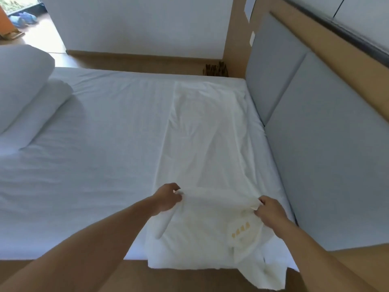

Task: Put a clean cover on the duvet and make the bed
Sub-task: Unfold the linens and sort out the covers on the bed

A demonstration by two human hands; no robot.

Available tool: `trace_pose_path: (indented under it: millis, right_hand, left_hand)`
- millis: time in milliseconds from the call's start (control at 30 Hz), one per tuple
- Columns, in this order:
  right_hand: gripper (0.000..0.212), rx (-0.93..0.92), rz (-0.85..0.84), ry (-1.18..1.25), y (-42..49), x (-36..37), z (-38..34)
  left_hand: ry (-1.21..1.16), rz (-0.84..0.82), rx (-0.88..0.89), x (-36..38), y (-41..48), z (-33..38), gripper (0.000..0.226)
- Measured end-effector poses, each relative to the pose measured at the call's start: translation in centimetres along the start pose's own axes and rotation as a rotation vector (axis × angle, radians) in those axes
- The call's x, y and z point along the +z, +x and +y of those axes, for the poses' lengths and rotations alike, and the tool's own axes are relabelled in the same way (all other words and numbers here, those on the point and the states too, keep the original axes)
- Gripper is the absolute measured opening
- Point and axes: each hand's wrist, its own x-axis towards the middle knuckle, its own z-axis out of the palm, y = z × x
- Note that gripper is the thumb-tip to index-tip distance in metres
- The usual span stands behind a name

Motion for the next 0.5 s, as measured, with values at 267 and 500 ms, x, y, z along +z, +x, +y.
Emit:
trace_pose_path:
  millis: [267, 500]
  right_hand:
    - [0.016, 0.065, -0.403, -0.255, -1.1, 3.3, 3.5]
    - [0.035, 0.007, -0.468, -0.229, -1.3, 0.6, 1.7]
  left_hand:
    - [0.082, -0.216, -0.167, 2.9, -1.7, -5.3, 0.043]
    - [0.067, -0.231, -0.253, 2.0, -4.5, -3.1, 0.038]
